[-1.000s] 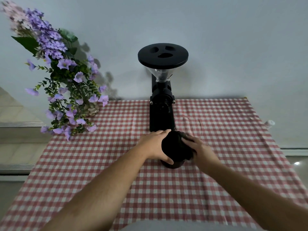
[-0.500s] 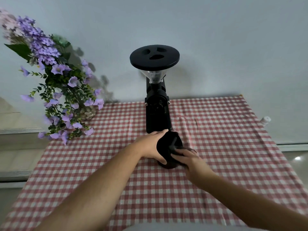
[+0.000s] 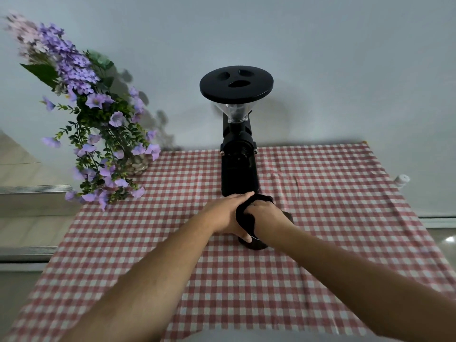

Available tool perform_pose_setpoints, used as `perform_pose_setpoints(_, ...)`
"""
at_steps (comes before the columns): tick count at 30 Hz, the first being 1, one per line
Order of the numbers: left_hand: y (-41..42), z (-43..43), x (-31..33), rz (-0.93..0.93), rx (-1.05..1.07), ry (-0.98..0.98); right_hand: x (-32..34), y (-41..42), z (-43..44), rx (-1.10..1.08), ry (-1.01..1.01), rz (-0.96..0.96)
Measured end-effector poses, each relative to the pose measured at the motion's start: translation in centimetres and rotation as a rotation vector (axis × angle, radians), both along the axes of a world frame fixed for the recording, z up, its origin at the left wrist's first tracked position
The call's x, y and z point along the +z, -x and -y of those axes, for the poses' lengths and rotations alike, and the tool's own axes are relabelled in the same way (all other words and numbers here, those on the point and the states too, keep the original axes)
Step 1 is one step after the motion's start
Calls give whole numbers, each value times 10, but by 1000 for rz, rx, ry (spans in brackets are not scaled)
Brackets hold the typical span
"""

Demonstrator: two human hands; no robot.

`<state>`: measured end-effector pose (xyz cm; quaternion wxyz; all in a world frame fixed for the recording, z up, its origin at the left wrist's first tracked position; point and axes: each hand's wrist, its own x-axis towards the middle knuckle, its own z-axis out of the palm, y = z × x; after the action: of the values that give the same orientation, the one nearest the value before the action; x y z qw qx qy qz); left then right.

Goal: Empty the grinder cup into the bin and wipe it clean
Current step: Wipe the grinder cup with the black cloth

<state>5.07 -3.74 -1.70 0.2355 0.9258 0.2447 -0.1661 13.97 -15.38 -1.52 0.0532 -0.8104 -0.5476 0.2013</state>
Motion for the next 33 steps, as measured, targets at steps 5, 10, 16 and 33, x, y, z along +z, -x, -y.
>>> perform_pose_setpoints(5, 0, 0, 0, -2, -50, -87, -3, 6, 31, 33, -117, -186)
perform_pose_setpoints(10, -1, -3, -2, 3, -66, -70, -16, -16, 84, 53, -162, -173)
perform_pose_setpoints(16, 0, 9, -3, 6, -44, -58, 6, -73, 76, -315, -479, -364)
perform_pose_setpoints(33, -10, 37, -17, -53, 58, -360, -7, -50, 64, -685, -357, -714)
